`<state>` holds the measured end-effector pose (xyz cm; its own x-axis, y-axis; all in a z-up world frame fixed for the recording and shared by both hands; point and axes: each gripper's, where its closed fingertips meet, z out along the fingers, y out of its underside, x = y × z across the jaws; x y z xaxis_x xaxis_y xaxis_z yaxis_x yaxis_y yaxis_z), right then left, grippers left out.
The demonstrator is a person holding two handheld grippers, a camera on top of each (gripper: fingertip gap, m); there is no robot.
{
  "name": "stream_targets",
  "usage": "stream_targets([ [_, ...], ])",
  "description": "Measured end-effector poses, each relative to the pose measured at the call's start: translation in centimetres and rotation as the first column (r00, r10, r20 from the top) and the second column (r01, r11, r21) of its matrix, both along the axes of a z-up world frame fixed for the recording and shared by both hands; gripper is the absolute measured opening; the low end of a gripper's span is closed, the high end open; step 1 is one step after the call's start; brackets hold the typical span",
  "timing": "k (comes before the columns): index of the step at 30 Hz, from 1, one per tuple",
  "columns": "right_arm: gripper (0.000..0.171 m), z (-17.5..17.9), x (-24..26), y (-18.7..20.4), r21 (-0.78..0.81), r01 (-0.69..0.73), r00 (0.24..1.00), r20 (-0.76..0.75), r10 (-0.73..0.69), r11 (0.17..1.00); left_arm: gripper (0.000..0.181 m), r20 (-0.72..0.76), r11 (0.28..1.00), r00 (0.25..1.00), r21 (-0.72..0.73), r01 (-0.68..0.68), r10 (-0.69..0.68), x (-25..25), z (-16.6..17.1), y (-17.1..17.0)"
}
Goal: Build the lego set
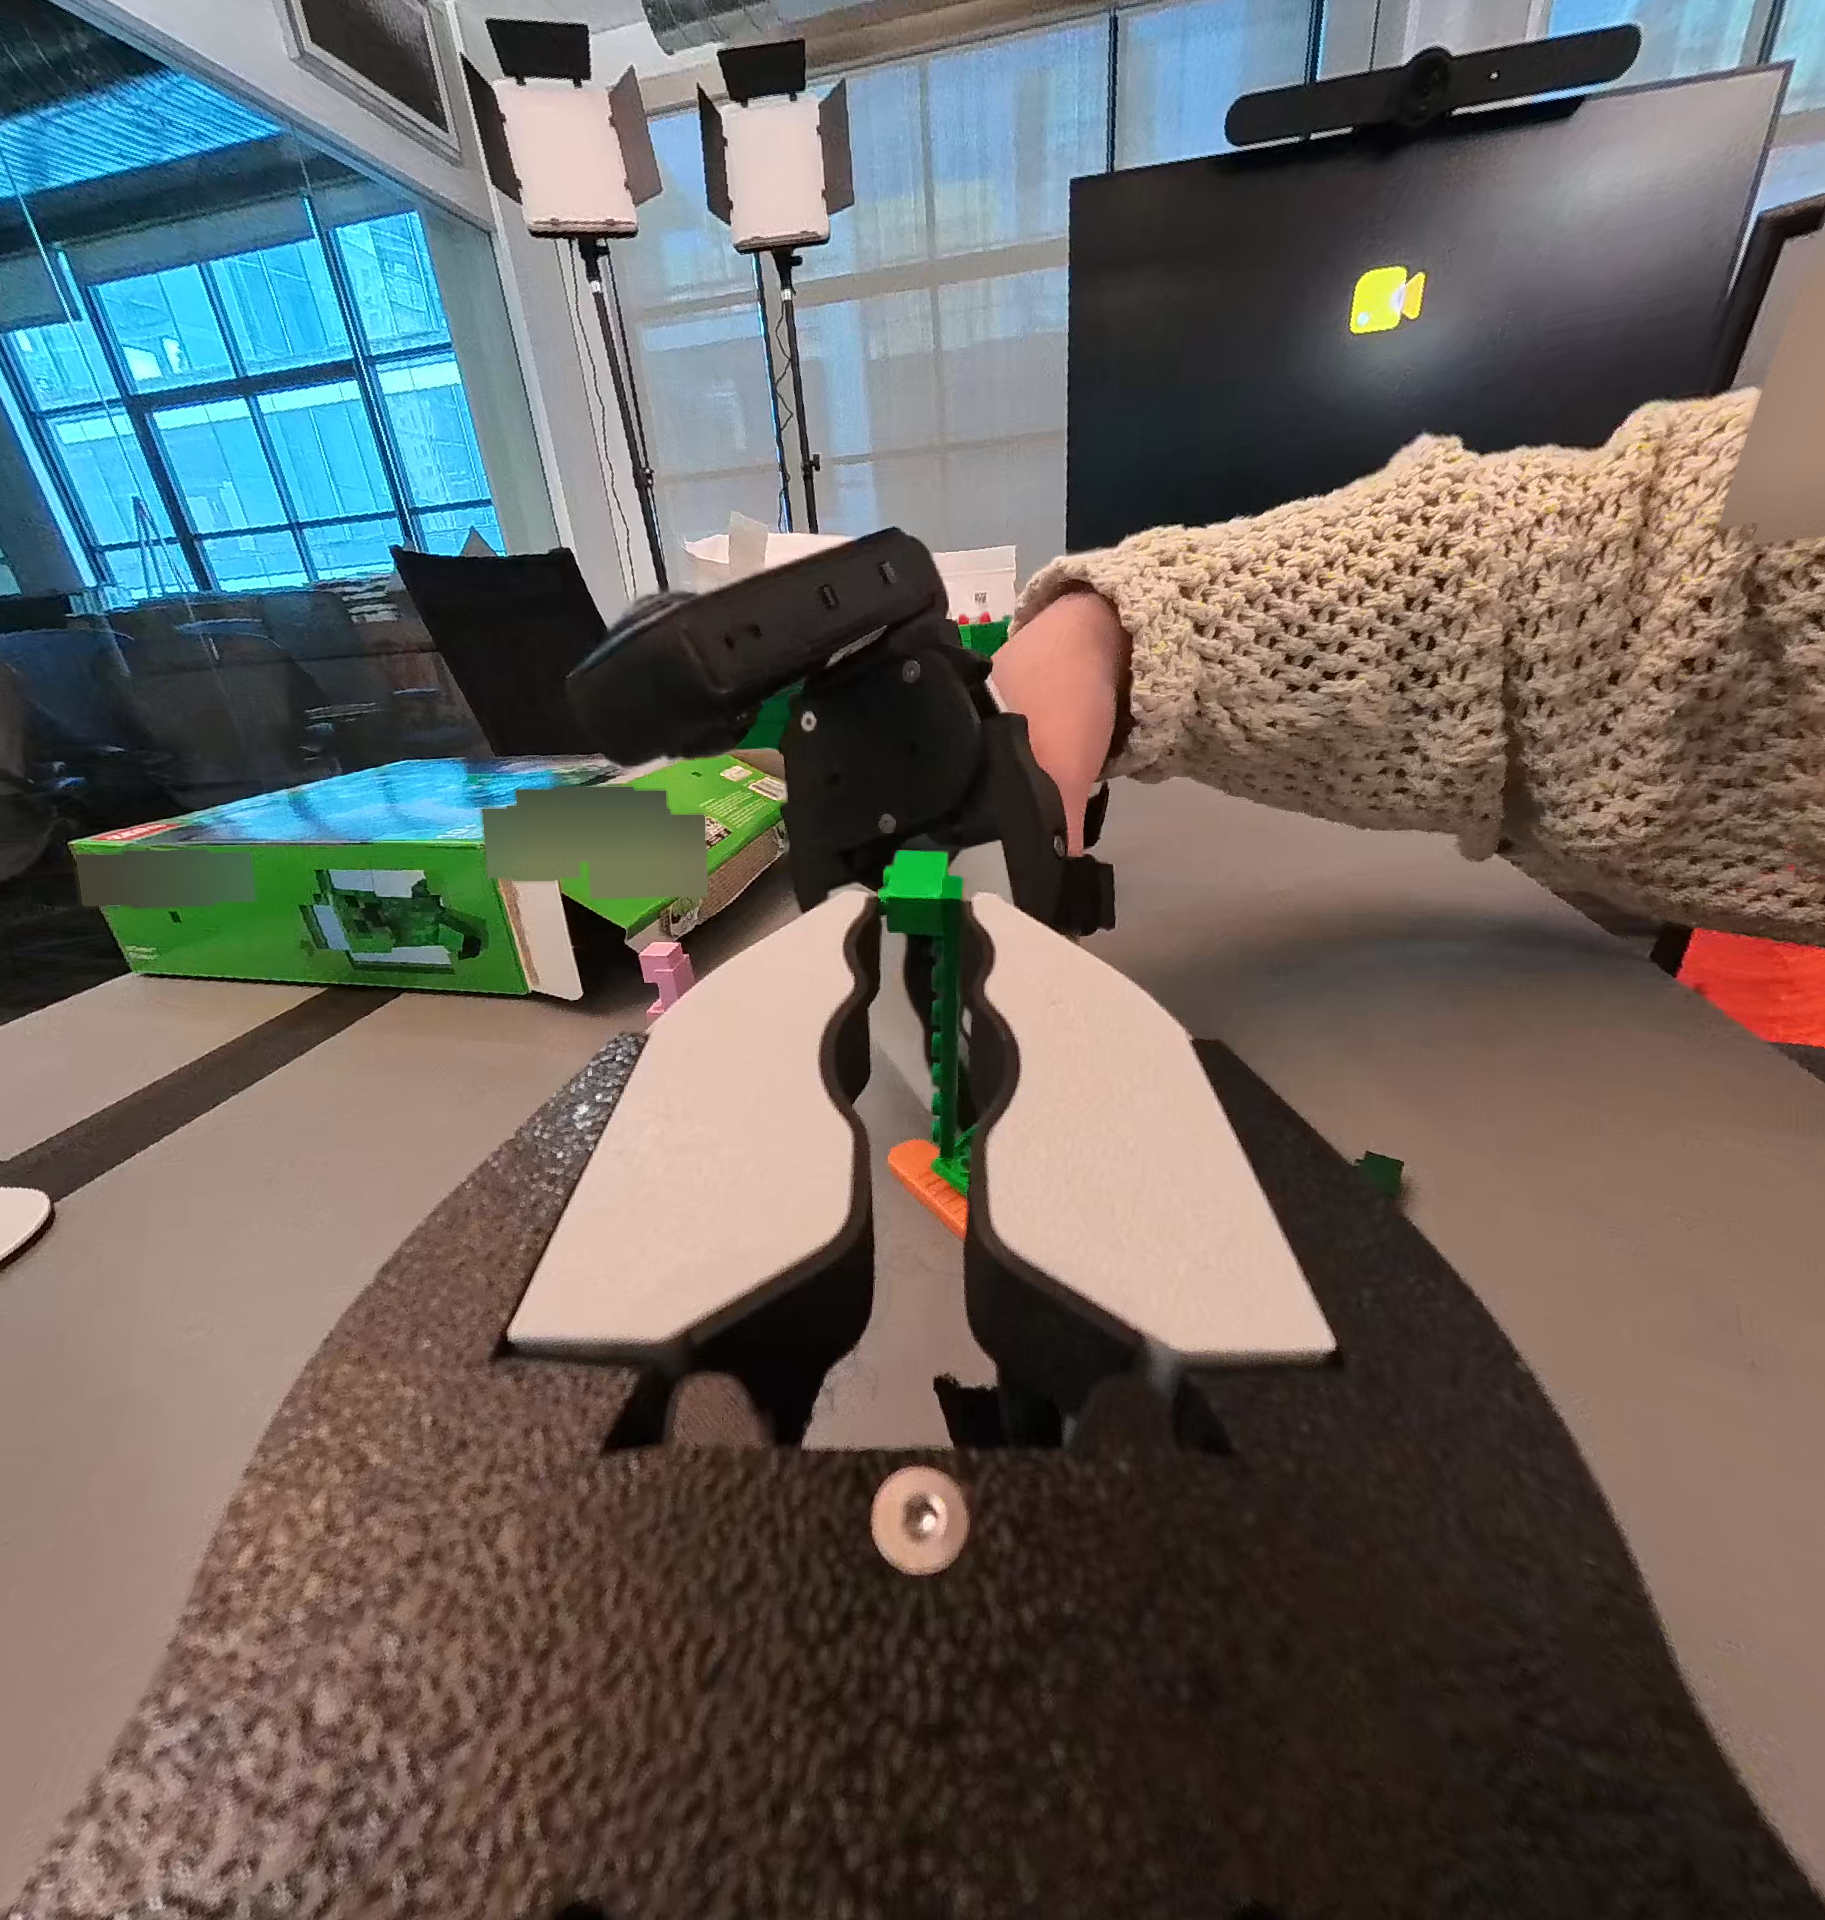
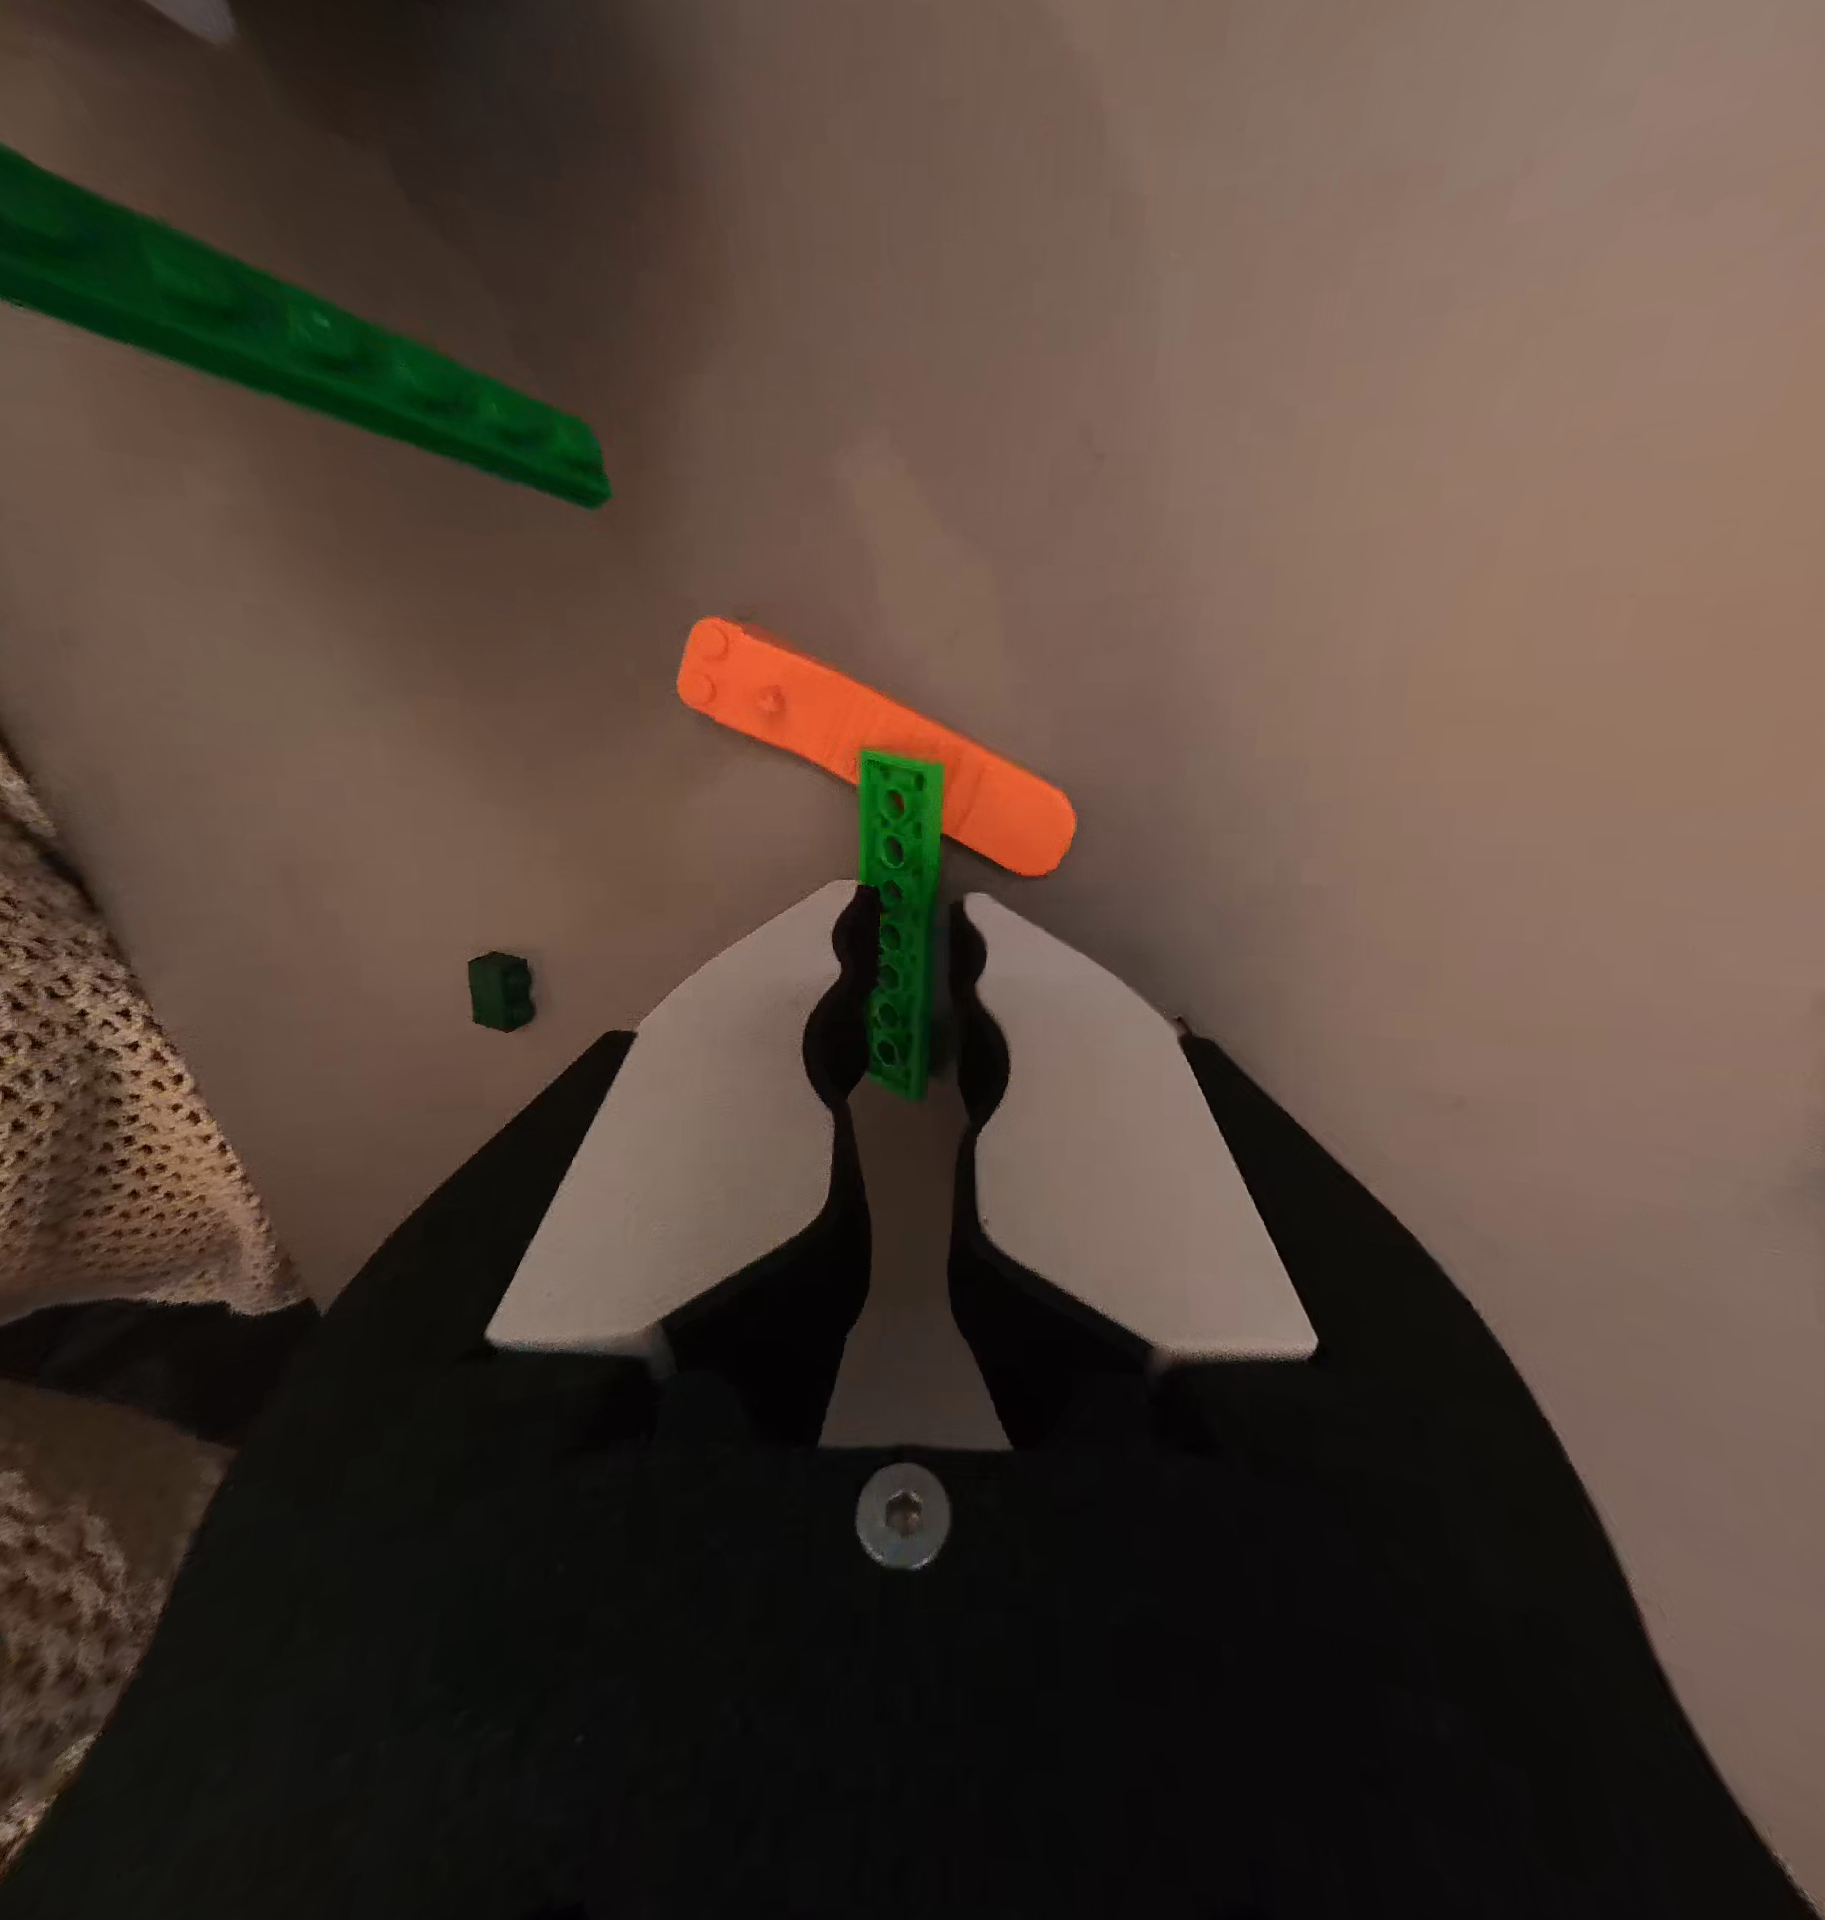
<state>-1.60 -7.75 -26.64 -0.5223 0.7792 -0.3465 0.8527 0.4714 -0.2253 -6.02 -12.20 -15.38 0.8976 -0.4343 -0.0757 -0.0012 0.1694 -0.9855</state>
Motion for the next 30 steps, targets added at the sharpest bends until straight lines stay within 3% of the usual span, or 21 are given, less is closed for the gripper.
stream_targets([
  [6, 0.008, 0.2, 0.1, 0.2, 0.035, -0.025, 0.996, -0.08, 0.027, 0.999, 0.013, 0.006, 1.0, 1.0, 0.0, 0.0, 0.0, -0.1, 0.0, 0.0],
  [10, 0.007, 1.9, -0.8, -0.1, 0.032, -0.009, 0.955, -0.295, 0.018, 0.999, 0.013, 0.042, 1.0, 0.999, 0.003, -0.004, 0.004, -0.4, 0.4, -0.1],
  [13, 0.007, 4.7, -2.1, -0.6, -0.021, 0.023, 0.832, -0.553, -0.031, 1.0, 0.013, 0.086, 1.0, 0.996, -0.005, 0.0, 0.001, -0.8, 0.5, 0.0],
  [16, 0.006, 8.4, -2.4, -2.7, -0.138, -0.063, 0.568, -0.819, -0.078, 0.988, 0.013, 0.114, 1.0, 0.994, -0.006, 0.004, -0.003, -0.9, 0.5, 0.0],
  [20, 0.005, 10.1, -2.4, -4.1, -0.158, -0.092, 0.316, -0.941, -0.122, 0.983, 0.013, 0.105, 1.0, 0.994, -0.006, 0.016, -0.015, -0.5, 0.4, -0.1],
  [22, 0.005, 10.1, -2.8, -4.1, -0.165, -0.072, 0.28, -0.95, -0.139, 0.984, 0.013, 0.094, 1.0, 0.995, -0.007, 0.023, -0.022, -0.2, 0.3, -0.1],
  [30, 0.005, 8.4, -2.8, -3.6, -0.123, -0.045, 0.263, -0.959, -0.108, 0.991, 0.013, -0.001, 0.999, 1.0, -0.047, -0.005, 0.005, 0.3, -0.6, 0.4],
])
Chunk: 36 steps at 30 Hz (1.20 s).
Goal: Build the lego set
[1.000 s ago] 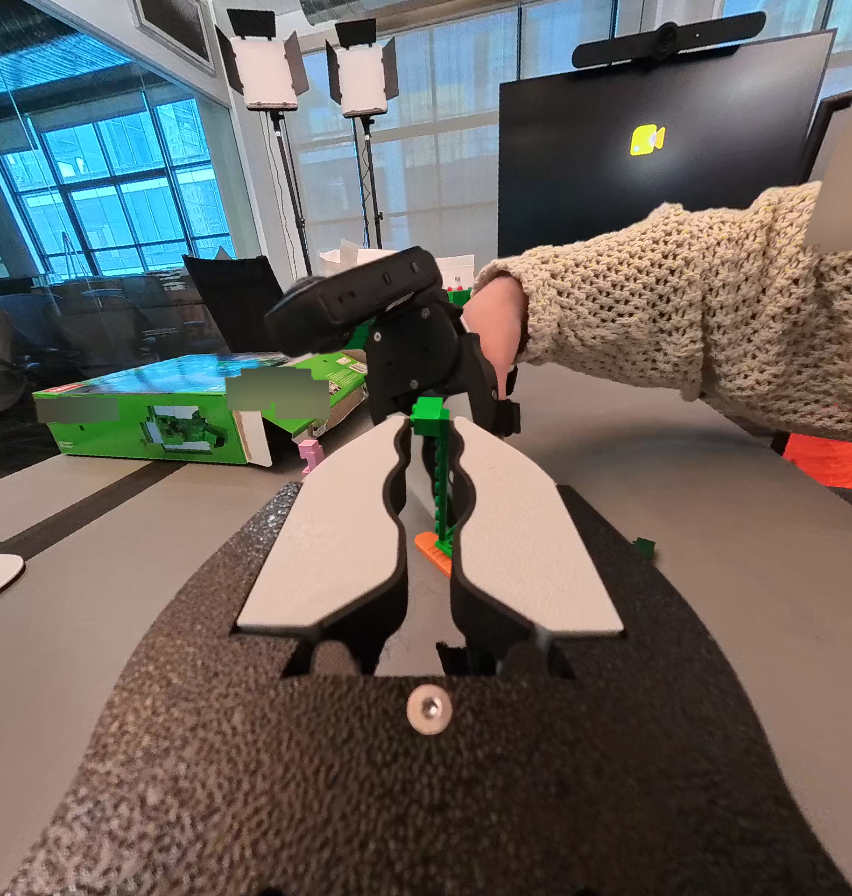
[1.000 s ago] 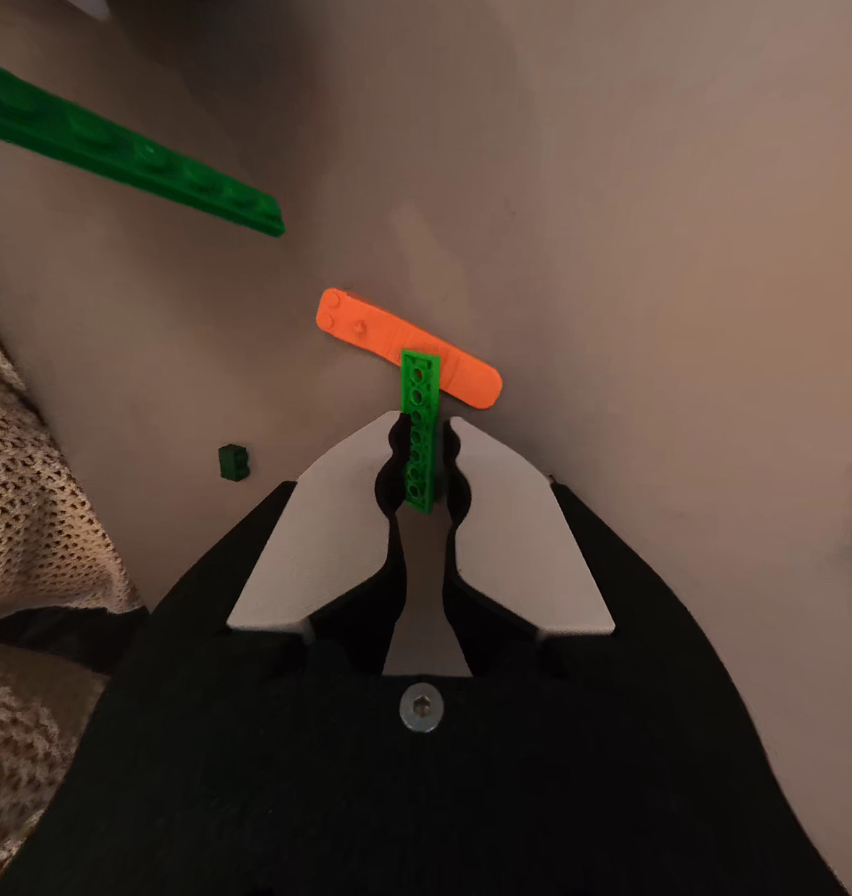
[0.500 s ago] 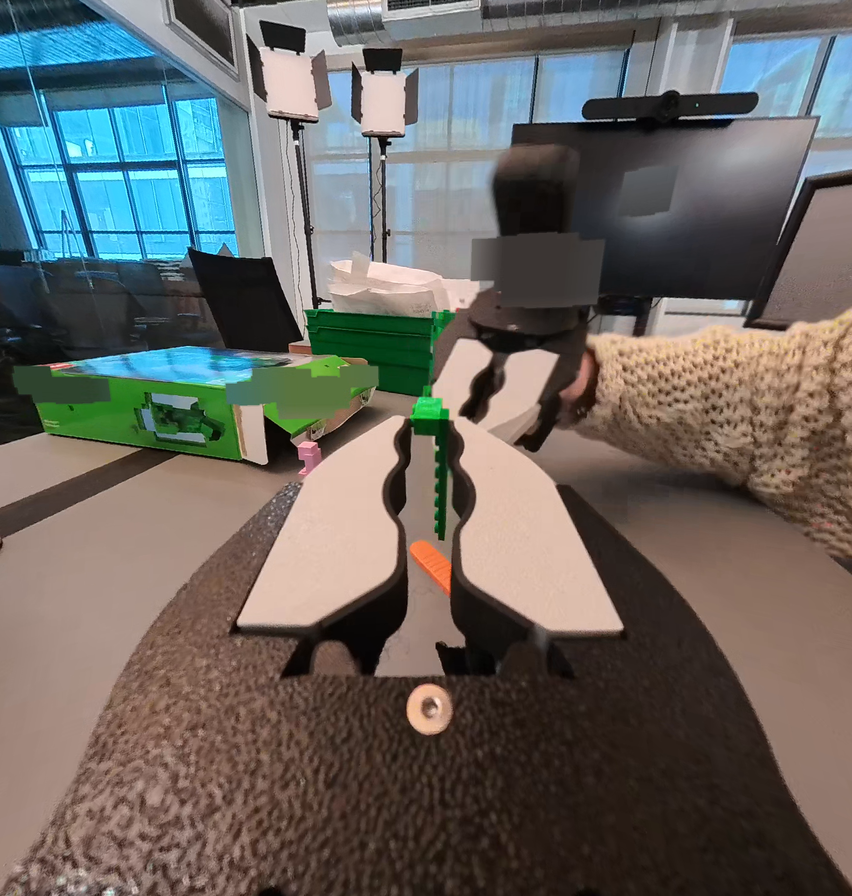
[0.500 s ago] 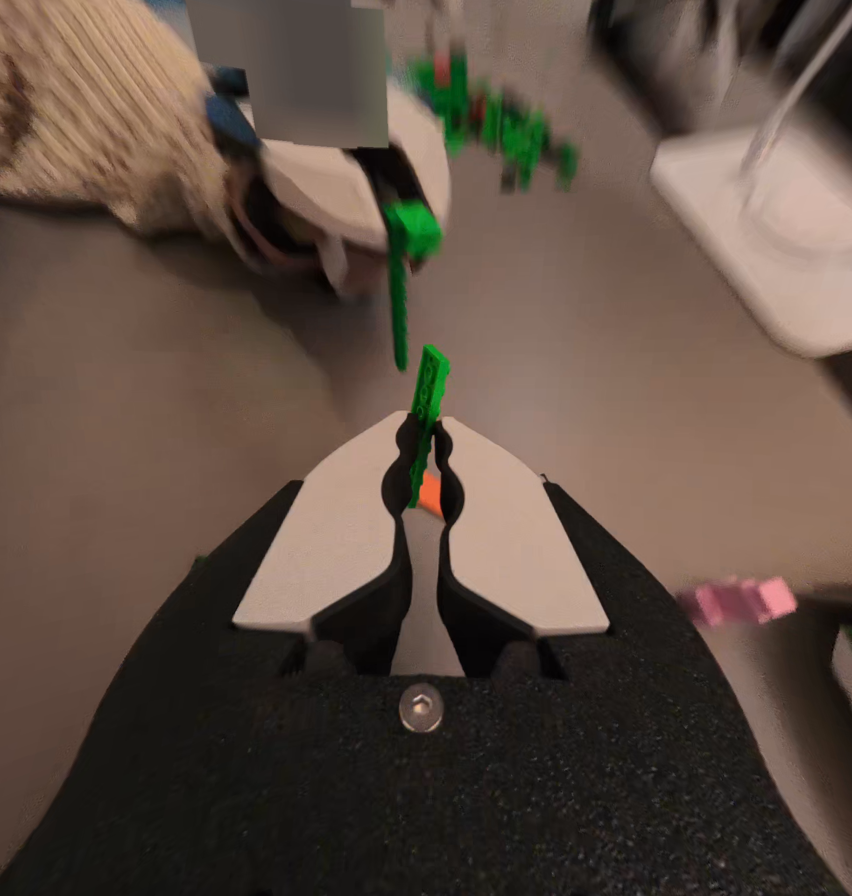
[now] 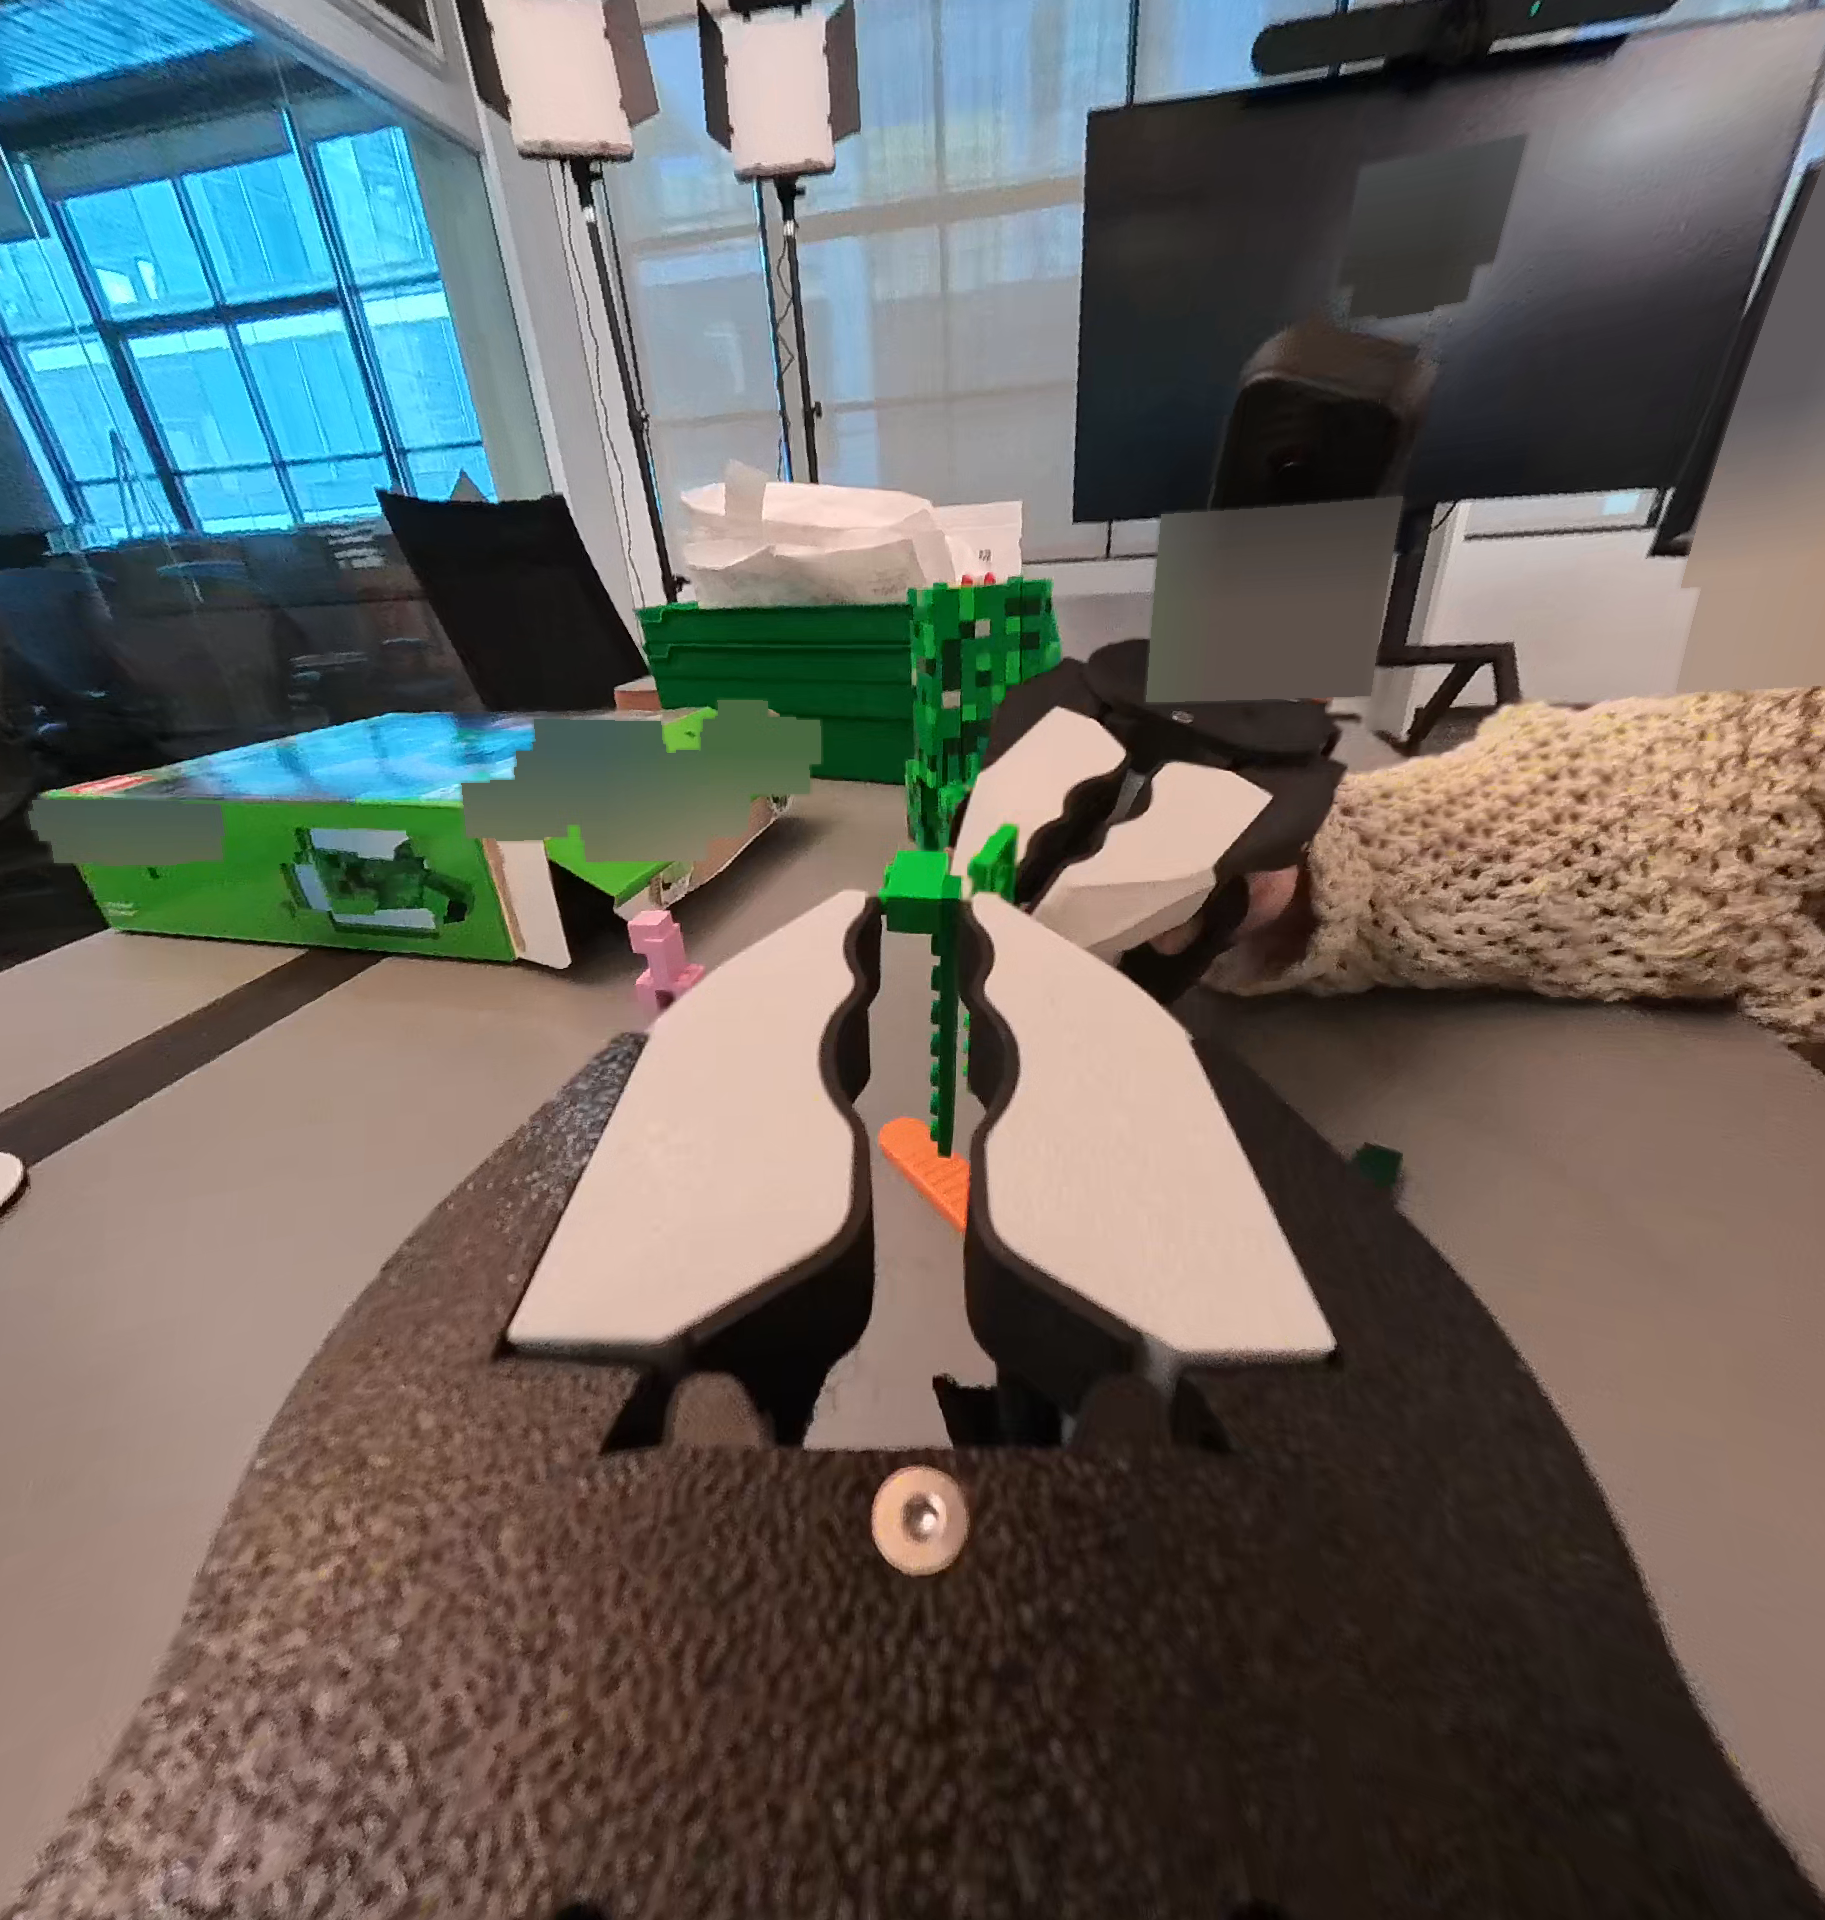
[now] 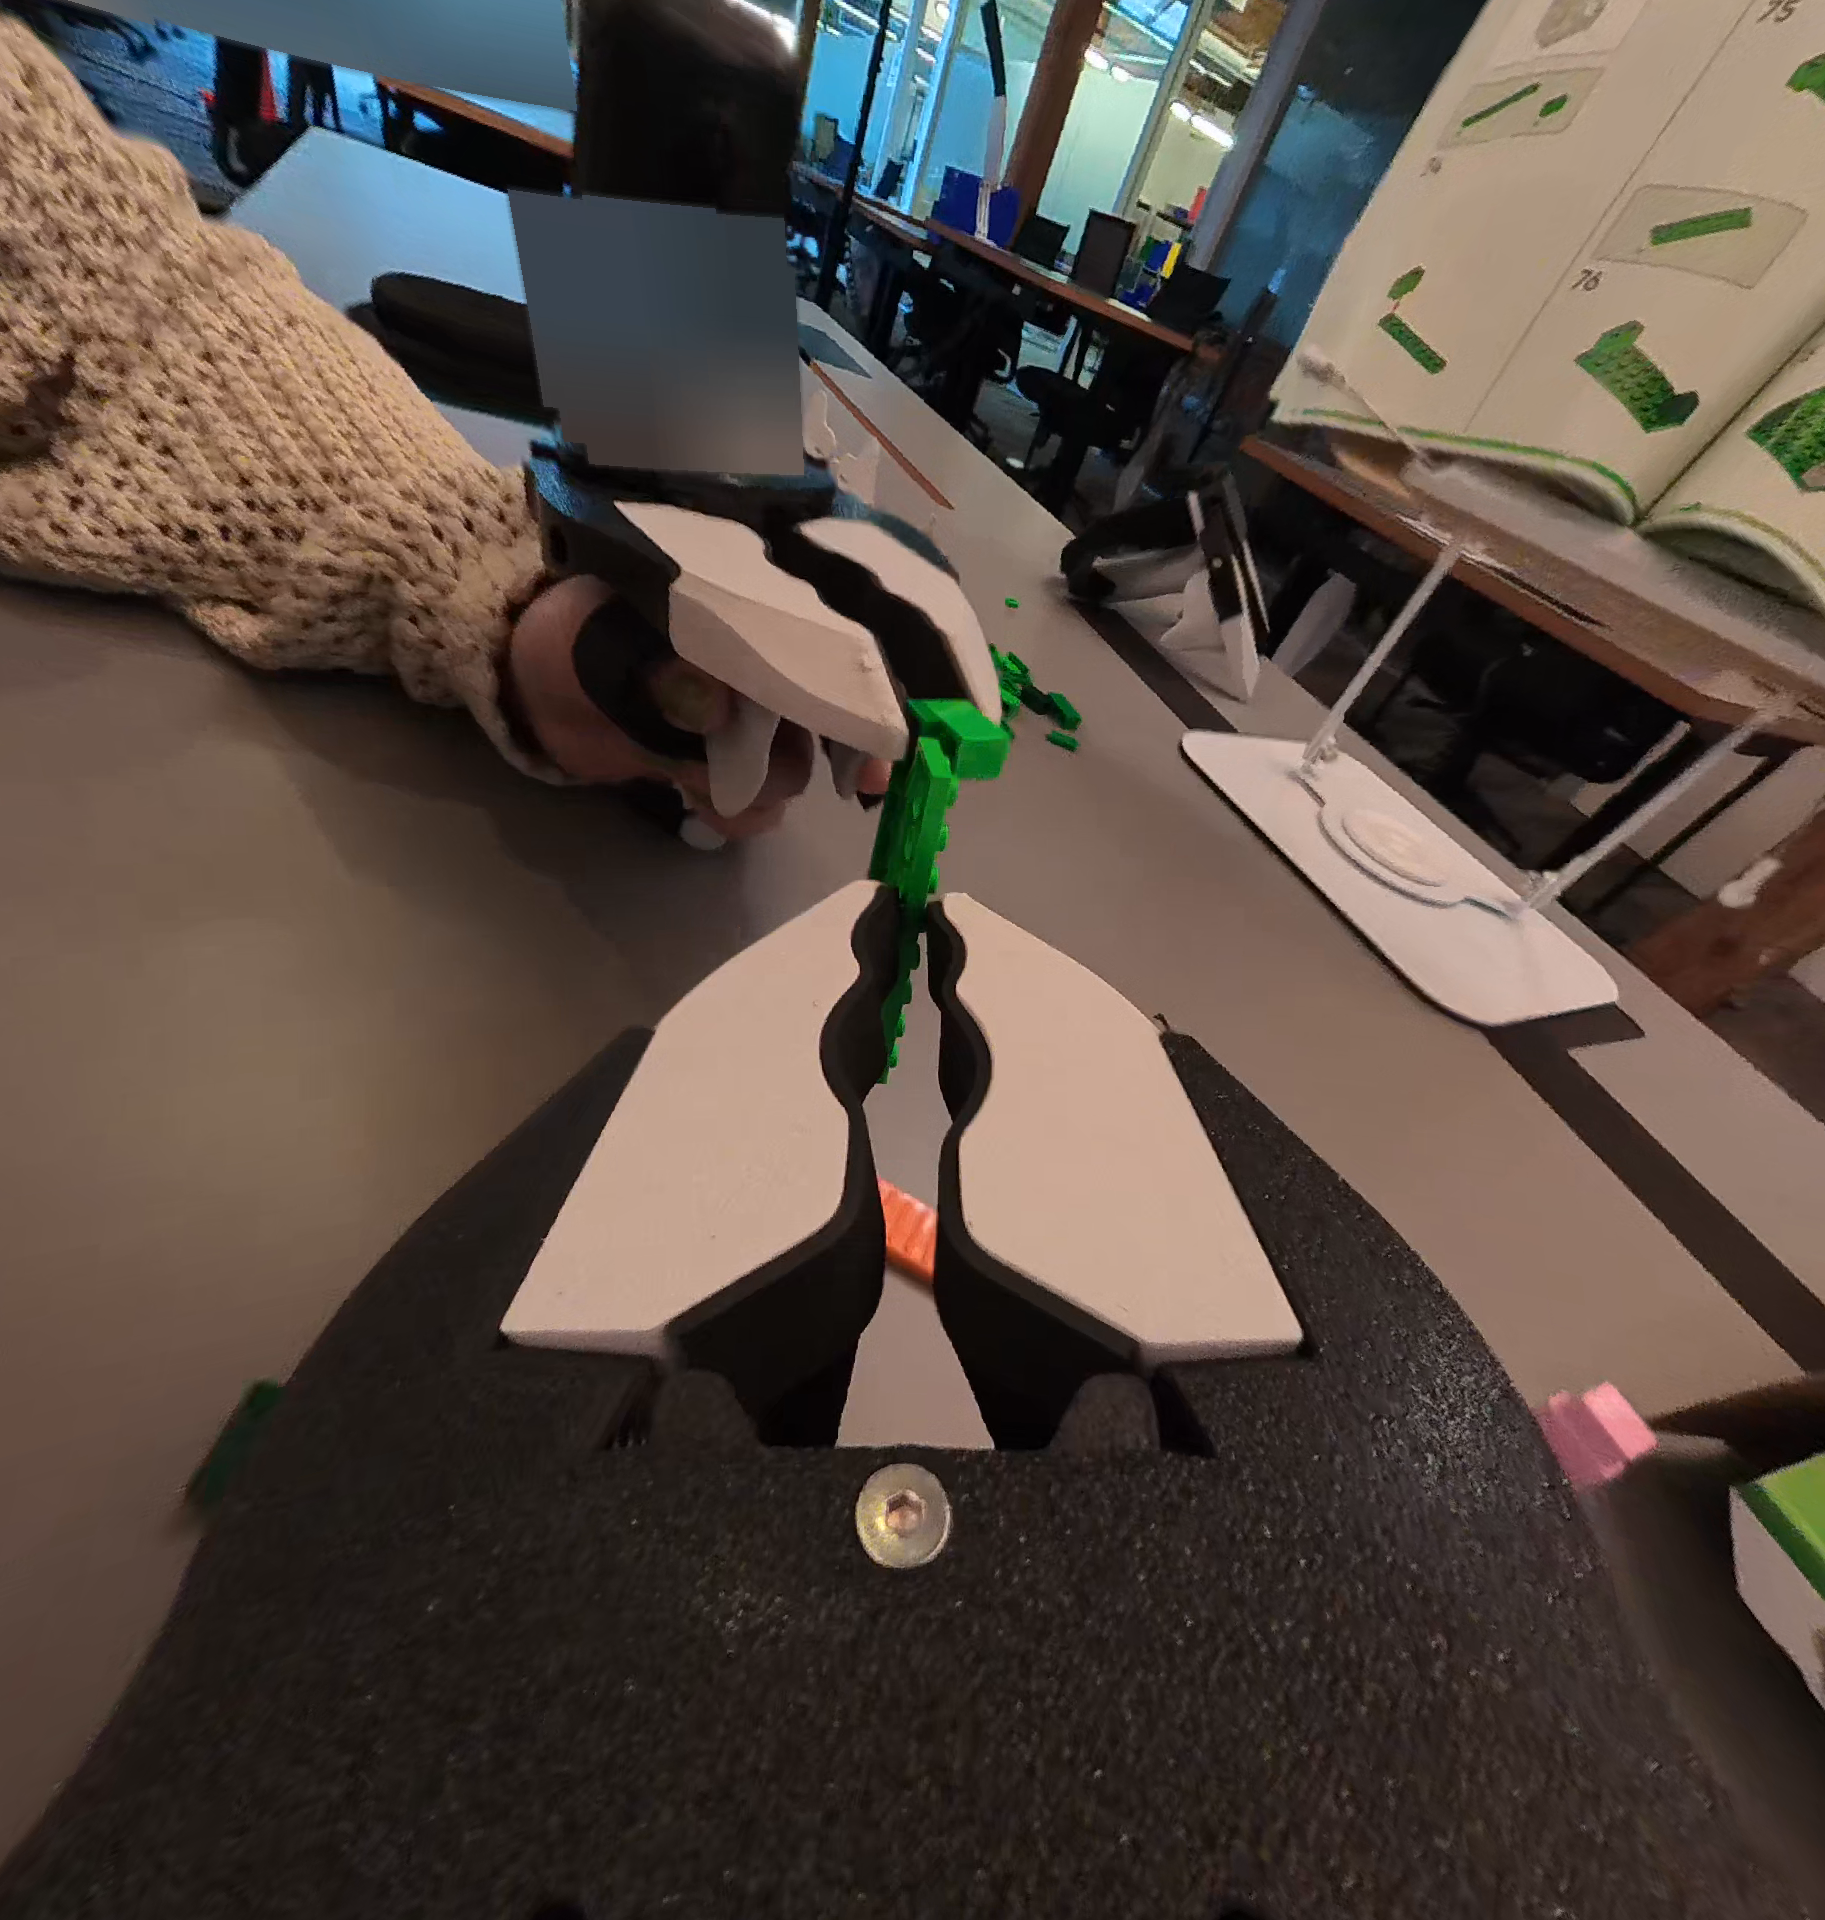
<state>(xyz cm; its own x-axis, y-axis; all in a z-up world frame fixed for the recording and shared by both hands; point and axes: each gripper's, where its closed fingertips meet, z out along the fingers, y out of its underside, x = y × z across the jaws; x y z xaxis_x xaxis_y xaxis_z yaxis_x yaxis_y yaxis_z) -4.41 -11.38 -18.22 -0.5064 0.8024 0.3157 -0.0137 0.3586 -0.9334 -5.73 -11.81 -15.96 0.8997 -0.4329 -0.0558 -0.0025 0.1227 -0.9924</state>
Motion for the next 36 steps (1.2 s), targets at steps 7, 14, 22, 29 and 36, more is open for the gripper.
stream_targets([
  [7, 0.004, -1.5, 0.2, 1.6, -0.002, -0.027, 0.999, 0.034, 0.027, 1.0, 0.013, -0.04, 0.996, 0.999, -0.09, -0.009, 0.005, 0.2, -1.1, 1.2],
  [14, 0.004, -2.8, -0.1, 2.1, -0.021, -0.142, 0.973, 0.18, 0.144, 0.99, 0.013, -0.029, 0.991, 0.995, -0.096, -0.097, 0.095, -1.3, -1.2, 1.7],
  [22, 0.004, -2.9, -0.3, 1.0, 0.01, -0.345, 0.926, 0.167, 0.339, 0.938, 0.013, -0.036, 0.996, 0.997, -0.05, -0.074, 0.073, -1.6, -0.6, 0.7],
  [29, 0.004, -1.5, -1.4, 1.8, -0.028, -0.32, 0.944, 0.071, 0.322, 0.947, 0.013, -0.094, 0.997, 0.994, -0.033, -0.063, 0.06, -1.7, -0.4, -0.2],
  [36, 0.004, -1.3, -3.0, 1.6, -0.04, -0.275, 0.96, 0.049, 0.277, 0.96, 0.013, -0.181, 0.986, 0.97, 0.077, -0.15, 0.161, -2.6, 0.6, -1.7],
])
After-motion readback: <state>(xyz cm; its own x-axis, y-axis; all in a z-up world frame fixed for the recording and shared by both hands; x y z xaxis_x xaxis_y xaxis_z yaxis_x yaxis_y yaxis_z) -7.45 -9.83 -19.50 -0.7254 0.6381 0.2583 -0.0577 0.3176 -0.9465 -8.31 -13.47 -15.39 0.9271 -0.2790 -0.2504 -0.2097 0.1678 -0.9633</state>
